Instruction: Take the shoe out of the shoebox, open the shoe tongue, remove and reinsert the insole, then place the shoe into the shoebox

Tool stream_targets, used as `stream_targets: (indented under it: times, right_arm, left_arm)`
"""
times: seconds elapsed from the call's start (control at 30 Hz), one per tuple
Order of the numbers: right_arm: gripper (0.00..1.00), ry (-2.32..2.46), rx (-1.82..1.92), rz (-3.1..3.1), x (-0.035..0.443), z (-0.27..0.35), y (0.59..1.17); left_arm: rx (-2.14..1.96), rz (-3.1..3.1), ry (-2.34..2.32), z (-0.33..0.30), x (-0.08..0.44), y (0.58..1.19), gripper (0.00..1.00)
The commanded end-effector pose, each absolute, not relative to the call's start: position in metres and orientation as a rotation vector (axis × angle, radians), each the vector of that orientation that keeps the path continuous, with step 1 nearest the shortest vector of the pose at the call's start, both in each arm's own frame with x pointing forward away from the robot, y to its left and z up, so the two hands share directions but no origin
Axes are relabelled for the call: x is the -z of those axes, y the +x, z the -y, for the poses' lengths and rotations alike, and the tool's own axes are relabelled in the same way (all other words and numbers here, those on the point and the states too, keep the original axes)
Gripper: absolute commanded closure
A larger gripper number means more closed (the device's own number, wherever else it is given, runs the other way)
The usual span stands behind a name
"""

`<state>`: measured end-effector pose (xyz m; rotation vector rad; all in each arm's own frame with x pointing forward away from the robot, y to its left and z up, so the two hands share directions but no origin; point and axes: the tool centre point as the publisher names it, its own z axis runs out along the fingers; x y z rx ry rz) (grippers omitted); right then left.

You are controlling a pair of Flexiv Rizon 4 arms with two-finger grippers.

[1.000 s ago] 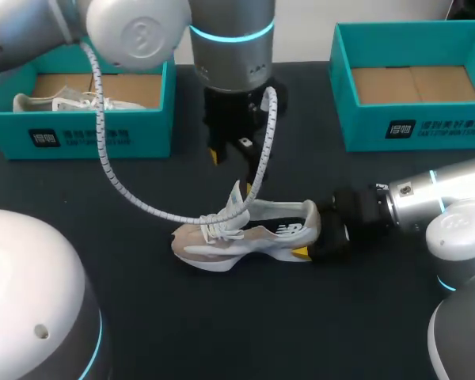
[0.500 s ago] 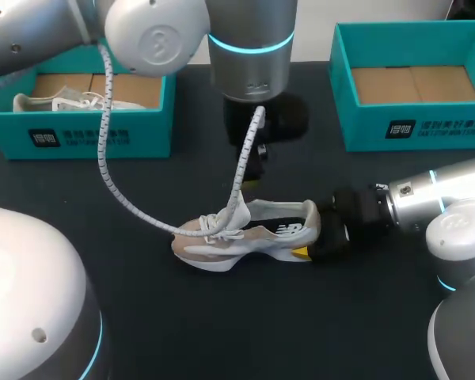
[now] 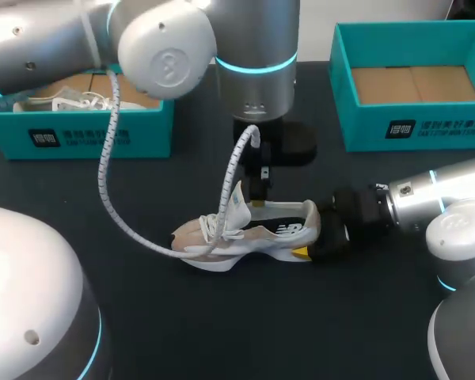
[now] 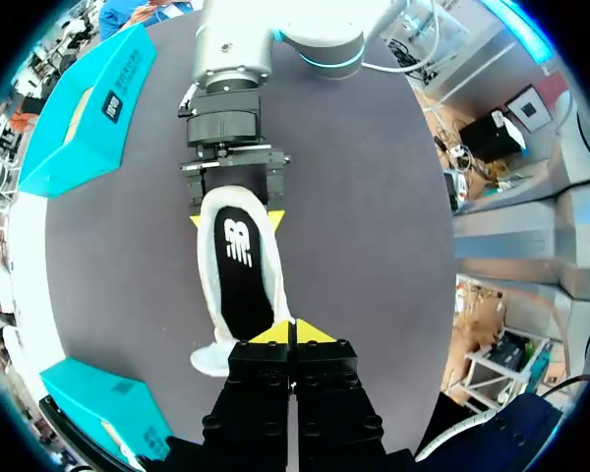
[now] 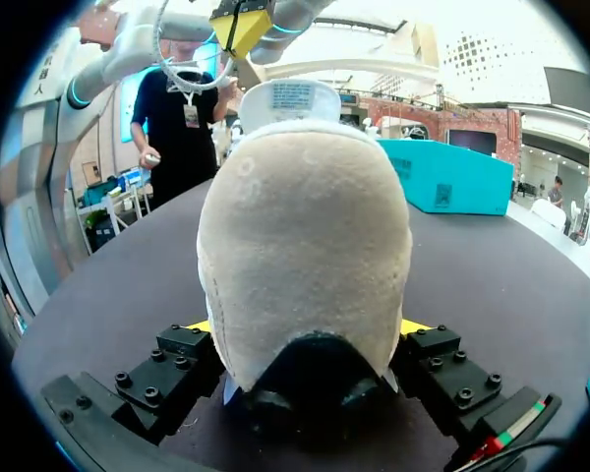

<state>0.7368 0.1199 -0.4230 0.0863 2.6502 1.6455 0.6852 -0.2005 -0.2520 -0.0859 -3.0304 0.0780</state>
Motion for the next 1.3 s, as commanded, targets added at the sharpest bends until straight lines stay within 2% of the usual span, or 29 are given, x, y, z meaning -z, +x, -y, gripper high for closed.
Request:
stream_targets:
  times: [0.03,0.47,0.73,1.3]
  right_arm:
    - [1.00,0.089,-1.639,-2.654,0.427,-0.125,0.737]
    - [1.00,0.089,-1.639,-2.654,0.427,-0.125,0.737]
    - [1.00,0.089,-1.639,-2.654,0.427,-0.125,0.737]
    - [1.00,0.089,-1.639,-2.654,0.427,-0.125,0.737]
  left_arm:
    - [-0.096,3.012,-0.059,0.215,0.282,0.681,1.00]
    - [-0.063,2.979,-0.008,0.245,0.324,0.689,1.00]
    - [-0.147,3.020,0.089,0.243,0.342,0.701,1.00]
    - [-0.157,2.986,-0.003,0.225,0.371,0.702,1.00]
